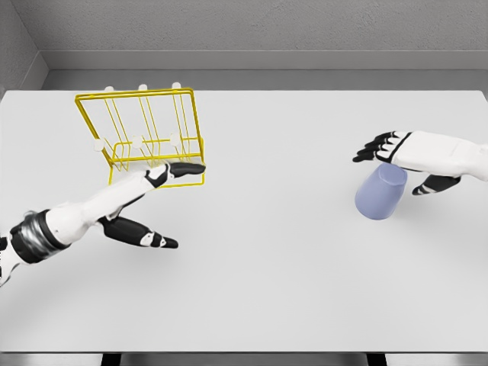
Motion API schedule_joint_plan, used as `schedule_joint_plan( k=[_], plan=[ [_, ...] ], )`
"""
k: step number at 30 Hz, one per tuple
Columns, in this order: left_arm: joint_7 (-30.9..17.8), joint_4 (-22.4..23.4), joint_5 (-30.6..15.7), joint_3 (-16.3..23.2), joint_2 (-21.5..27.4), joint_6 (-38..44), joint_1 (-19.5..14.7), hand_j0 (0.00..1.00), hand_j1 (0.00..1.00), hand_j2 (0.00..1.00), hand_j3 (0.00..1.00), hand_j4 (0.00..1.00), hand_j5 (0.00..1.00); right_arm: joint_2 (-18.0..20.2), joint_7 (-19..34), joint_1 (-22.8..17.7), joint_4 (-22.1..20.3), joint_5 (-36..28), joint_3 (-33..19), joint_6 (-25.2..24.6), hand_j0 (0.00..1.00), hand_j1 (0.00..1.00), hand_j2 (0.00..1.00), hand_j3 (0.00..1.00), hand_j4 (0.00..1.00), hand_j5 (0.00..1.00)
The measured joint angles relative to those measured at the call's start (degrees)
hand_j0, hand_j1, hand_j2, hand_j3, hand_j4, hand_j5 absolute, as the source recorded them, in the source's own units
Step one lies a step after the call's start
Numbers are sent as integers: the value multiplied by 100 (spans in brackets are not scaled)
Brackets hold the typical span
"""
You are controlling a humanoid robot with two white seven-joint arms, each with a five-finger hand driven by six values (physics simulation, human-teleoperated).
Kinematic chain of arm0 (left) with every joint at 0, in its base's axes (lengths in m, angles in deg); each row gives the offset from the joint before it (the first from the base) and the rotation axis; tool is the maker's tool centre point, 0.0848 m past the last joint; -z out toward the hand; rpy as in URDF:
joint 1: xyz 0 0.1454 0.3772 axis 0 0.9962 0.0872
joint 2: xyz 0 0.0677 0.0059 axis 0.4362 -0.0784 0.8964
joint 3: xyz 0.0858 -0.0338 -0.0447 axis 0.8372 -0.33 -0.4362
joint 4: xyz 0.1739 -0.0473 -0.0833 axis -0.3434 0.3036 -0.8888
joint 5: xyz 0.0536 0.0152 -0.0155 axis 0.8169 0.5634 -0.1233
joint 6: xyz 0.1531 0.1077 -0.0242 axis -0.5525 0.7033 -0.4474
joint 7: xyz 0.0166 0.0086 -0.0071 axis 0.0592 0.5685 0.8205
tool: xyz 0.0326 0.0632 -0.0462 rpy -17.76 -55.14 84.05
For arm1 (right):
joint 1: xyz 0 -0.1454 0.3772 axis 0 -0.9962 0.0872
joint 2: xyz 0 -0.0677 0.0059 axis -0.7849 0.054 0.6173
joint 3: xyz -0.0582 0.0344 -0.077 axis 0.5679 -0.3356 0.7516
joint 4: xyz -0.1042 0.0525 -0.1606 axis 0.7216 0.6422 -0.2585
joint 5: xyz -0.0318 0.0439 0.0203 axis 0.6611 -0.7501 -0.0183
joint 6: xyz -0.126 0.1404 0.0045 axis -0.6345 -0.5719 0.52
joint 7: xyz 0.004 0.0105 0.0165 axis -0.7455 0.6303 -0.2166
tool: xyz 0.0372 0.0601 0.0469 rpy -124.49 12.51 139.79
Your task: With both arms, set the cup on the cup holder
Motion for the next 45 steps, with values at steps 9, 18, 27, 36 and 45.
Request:
schedule_joint_plan(
  k=[9, 18, 27, 36, 45],
  plan=[
    [-9, -2, -339, 418, -111, 386, -61, 100, 100, 100, 100, 100, 100, -249, 63, 44, 169, 409, 11, 0, 100, 100, 100, 100, 100, 100],
    [-179, -61, -1438, 529, -146, 1415, -193, 100, 100, 100, 100, 100, 100, -369, 163, 35, 194, 509, 86, 0, 100, 100, 100, 100, 100, 100],
    [-392, 14, -1649, 742, -277, 1841, -202, 100, 100, 100, 100, 100, 100, -309, 423, 53, 63, 524, 97, 0, 98, 98, 98, 98, 98, 98],
    [-436, 183, -1660, 855, -625, 2164, -316, 100, 100, 100, 100, 100, 100, -252, 543, 62, 20, 529, 98, 1, 90, 90, 90, 90, 90, 90],
    [-439, 260, -1768, 877, -826, 2433, -334, 100, 100, 100, 100, 100, 100, -240, 633, 62, 3, 456, 88, -32, 72, 72, 72, 72, 72, 72]
  ],
)
